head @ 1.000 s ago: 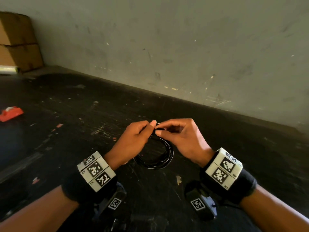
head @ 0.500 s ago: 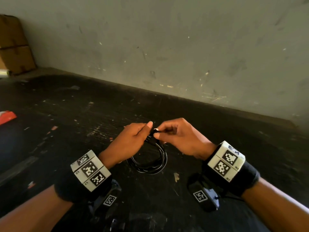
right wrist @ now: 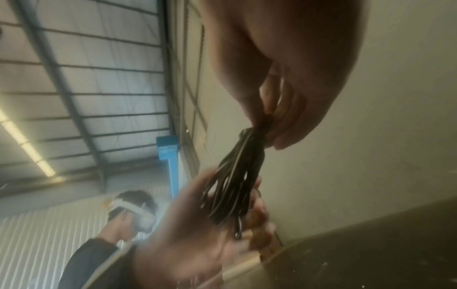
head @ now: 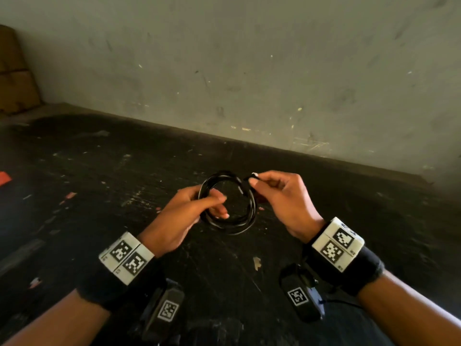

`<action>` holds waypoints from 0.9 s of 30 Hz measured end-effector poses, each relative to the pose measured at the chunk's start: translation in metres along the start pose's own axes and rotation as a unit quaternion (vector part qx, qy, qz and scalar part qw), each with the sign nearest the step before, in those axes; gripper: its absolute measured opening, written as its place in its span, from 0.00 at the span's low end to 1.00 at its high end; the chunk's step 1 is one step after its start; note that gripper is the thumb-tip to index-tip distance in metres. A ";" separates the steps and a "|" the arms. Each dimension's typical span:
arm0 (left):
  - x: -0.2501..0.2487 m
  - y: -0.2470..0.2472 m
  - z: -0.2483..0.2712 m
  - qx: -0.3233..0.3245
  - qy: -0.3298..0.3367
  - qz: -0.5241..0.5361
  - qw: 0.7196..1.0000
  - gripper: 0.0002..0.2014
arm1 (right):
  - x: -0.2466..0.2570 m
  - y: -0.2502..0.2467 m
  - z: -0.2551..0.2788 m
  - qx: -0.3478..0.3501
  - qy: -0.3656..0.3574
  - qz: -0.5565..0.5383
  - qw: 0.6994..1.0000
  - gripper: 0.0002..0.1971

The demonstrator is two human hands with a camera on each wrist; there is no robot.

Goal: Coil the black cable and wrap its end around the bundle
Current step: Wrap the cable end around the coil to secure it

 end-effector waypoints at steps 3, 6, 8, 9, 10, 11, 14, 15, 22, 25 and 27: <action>0.023 0.004 0.004 0.003 -0.117 0.158 0.980 0.04 | -0.016 -0.009 0.001 -0.028 0.055 -0.037 0.997 0.04; 0.034 -0.001 0.001 -0.030 -0.183 0.265 0.946 0.06 | -0.037 -0.005 0.011 -0.006 0.114 -0.035 0.993 0.03; 0.039 -0.008 -0.003 -0.055 -0.159 0.224 0.960 0.08 | -0.054 0.001 0.019 0.021 0.150 -0.018 0.988 0.04; 0.040 -0.012 -0.004 -0.071 -0.142 0.182 0.970 0.09 | -0.061 0.005 0.023 0.042 0.167 -0.002 0.985 0.04; 0.044 -0.018 -0.005 -0.088 -0.129 0.136 0.978 0.10 | -0.068 0.010 0.028 0.068 0.181 0.020 0.981 0.04; 0.046 -0.023 -0.005 -0.103 -0.122 0.090 0.983 0.11 | -0.074 0.014 0.032 0.093 0.184 0.048 0.977 0.05; 0.059 -0.038 -0.004 -0.131 -0.136 -0.015 0.982 0.12 | -0.073 0.029 0.038 0.161 0.113 0.151 0.969 0.10; 0.065 -0.042 -0.002 -0.133 -0.146 -0.045 0.979 0.13 | -0.072 0.038 0.039 0.180 0.093 0.157 0.967 0.12; 0.083 -0.071 0.028 -0.138 -0.141 -0.137 0.971 0.13 | -0.091 0.106 0.063 0.308 0.014 0.212 0.927 0.02; 0.104 -0.104 0.048 -0.193 -0.200 -0.063 0.959 0.10 | -0.117 0.125 0.073 0.303 0.066 0.180 0.934 0.07; 0.123 -0.113 0.062 -0.198 -0.284 0.039 0.937 0.10 | -0.134 0.139 0.086 0.321 0.106 0.160 0.927 0.08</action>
Point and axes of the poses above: each hand's wrist, its own z-axis away from the middle knuckle, its own y-axis out of the palm, x = y × z, the point moved 7 cm from there along -z, towards the middle knuckle, and after that the axes turned 12 degrees about -x, right-handed, at the moved point
